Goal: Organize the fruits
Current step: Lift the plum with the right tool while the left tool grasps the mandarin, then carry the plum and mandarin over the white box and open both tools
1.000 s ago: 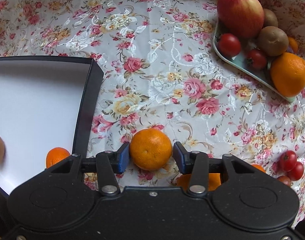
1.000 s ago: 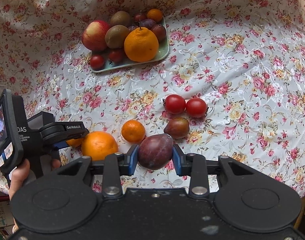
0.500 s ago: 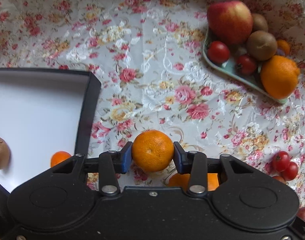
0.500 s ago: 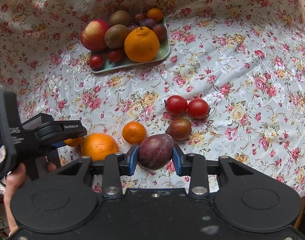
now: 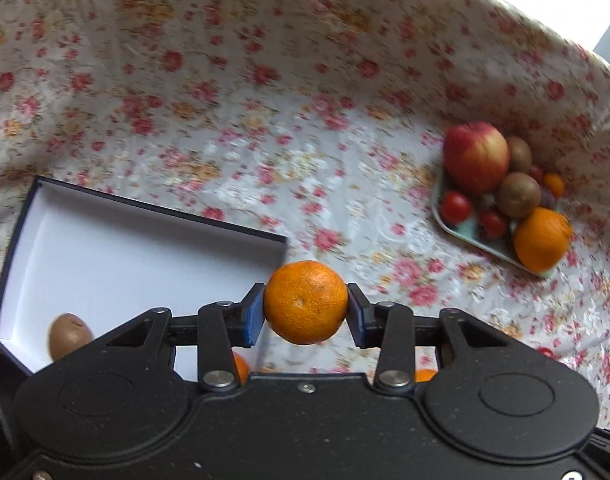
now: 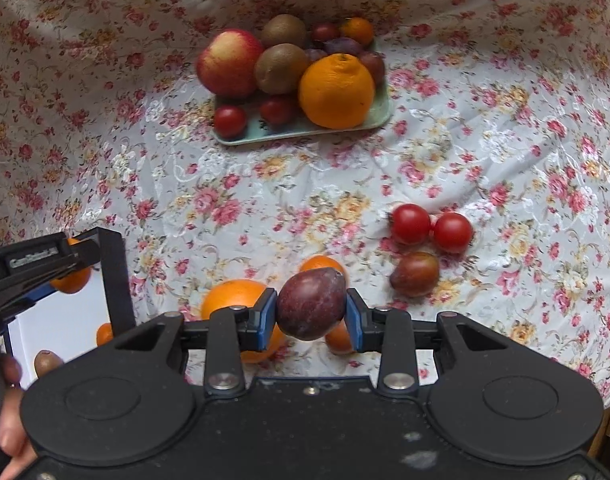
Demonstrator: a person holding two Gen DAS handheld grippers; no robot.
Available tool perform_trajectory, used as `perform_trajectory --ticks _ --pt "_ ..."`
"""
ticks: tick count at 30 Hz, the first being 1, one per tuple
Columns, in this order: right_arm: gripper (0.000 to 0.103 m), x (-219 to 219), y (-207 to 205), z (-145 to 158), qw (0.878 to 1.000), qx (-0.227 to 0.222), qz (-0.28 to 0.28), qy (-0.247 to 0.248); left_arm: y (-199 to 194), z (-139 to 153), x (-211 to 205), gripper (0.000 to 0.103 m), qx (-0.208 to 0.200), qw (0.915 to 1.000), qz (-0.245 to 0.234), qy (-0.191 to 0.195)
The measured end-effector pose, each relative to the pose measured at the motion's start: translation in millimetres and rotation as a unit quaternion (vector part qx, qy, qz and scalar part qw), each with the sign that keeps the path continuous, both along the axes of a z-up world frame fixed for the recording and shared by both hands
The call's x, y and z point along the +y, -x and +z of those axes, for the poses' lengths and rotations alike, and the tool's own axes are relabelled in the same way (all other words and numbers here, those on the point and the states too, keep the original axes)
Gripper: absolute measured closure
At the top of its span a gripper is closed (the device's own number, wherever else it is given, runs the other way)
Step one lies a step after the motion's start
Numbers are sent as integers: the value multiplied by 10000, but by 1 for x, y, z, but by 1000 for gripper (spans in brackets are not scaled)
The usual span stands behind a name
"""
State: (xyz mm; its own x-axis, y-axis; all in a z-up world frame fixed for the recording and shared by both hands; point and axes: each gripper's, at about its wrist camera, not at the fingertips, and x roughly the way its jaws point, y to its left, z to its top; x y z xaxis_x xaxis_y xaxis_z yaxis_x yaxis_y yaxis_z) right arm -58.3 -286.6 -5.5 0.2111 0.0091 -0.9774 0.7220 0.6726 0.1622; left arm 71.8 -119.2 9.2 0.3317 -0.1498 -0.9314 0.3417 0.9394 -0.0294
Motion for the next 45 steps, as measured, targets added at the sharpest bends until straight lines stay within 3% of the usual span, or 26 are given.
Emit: perform_trajectory --ticks 6,12,23,38,45 --pt "66 34 -38 6 9992 -138 280 233 -28 11 50 54 -180 9986 500 -48" --pt "66 94 -78 8 9944 -262 832 592 -54 5 99 54 -95 9951 971 -131" --pt "66 204 -130 -10 9798 -488 1896 418 -75 -10 161 54 106 9892 1447 -233" --pt "65 231 -149 -29 9741 -311 2192 462 -82 -17 184 53 305 9884 1481 -119" --pt "65 242 -152 -26 9684 -302 2369 712 -81 -15 184 53 318 9895 1413 -4"
